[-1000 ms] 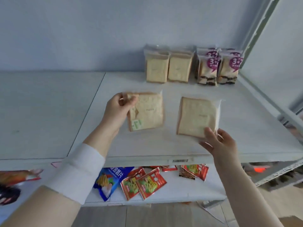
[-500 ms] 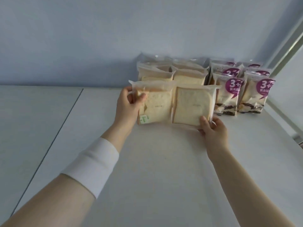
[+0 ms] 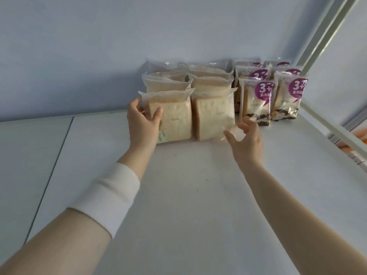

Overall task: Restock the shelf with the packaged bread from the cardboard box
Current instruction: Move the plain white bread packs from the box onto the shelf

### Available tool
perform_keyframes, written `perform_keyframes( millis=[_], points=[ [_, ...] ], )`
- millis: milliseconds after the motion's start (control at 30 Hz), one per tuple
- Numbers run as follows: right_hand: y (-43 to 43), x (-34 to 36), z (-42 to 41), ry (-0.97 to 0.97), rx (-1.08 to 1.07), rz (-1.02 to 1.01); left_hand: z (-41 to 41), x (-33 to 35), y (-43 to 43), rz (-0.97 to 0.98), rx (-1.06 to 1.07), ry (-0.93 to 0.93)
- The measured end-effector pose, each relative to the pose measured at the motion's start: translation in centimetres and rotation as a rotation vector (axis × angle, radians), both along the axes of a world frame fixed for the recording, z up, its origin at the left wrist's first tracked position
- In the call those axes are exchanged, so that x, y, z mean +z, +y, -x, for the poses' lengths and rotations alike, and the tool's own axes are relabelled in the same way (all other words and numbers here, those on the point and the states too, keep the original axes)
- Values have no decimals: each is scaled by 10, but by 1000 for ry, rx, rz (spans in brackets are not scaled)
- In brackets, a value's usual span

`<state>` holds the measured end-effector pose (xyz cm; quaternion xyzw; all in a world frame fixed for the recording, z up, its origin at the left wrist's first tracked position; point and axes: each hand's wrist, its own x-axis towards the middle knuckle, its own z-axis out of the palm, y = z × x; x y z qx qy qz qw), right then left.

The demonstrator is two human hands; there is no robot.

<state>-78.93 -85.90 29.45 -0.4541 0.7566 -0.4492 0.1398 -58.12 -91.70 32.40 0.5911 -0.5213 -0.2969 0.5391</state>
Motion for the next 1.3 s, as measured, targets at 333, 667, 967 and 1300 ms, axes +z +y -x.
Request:
perform_keyframes(
  millis=[333,667,967,1300],
  points=[
    [179,17,27,594,-81,-364,76,22,149,371,-544,-1051],
    [422,14,167,498,-373,-545,280,-2,350,547,-1000,-1311],
    [671,-70,273,273,-628,-916,447,-91,544,635,-1367,-1511],
    [693,-165,366,65,-610,-1017,575,-195,564,558,-1580,-1672]
  ],
)
